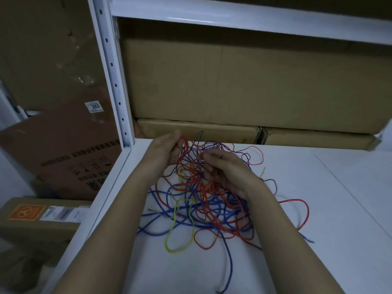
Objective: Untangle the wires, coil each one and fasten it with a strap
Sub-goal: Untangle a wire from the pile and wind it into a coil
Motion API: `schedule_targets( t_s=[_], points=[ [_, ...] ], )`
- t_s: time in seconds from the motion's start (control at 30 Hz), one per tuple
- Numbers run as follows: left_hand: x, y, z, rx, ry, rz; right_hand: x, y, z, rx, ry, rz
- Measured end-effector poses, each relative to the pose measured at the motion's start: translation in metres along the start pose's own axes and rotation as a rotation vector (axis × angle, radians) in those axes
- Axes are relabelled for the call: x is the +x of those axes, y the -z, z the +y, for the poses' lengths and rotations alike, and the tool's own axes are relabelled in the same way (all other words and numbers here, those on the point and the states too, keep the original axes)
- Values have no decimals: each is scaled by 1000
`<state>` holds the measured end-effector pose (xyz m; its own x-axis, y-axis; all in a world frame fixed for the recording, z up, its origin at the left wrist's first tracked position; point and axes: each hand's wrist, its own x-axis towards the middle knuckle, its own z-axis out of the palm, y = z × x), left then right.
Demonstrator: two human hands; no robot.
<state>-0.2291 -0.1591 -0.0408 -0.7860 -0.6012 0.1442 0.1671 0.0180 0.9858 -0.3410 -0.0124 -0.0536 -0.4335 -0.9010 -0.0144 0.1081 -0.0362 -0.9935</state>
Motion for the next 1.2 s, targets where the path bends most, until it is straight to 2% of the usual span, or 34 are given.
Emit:
schedule_targets(
  t_s=[0.17,0.27,0.33,0.4,0.53,0.7,0.77,0.9,0.97,1.1,1.2],
  points=[
    [5,6,19,-334,-91,41,-8,-3,-5,-479,86,25],
    [5,6,29,-367,-147,25,-9,-11,-15,-731,189,92],
    [5,1,39,-348,-174,11,-9,-17,-29,-791,275,159],
    [5,-3,51,-339,-195,2,-7,-24,-49,-675,357,241],
    [4,-10,77,-356,-226,17,-2,-39,-91,-137,400,328],
    [1,-28,118,-389,-288,6,5,-49,-154,469,524,199],
    [0,-35,135,-366,-313,-3,6,-49,-178,549,579,176],
    [-3,-42,158,-377,-327,-21,9,-52,-197,225,571,302],
    [-5,-40,161,-391,-316,-39,8,-51,-203,195,581,344],
    [-9,-37,157,-385,-320,-111,5,-47,-207,99,712,423],
    [-12,-34,147,-357,-330,-110,13,-42,-182,-296,778,609]
  ],
)
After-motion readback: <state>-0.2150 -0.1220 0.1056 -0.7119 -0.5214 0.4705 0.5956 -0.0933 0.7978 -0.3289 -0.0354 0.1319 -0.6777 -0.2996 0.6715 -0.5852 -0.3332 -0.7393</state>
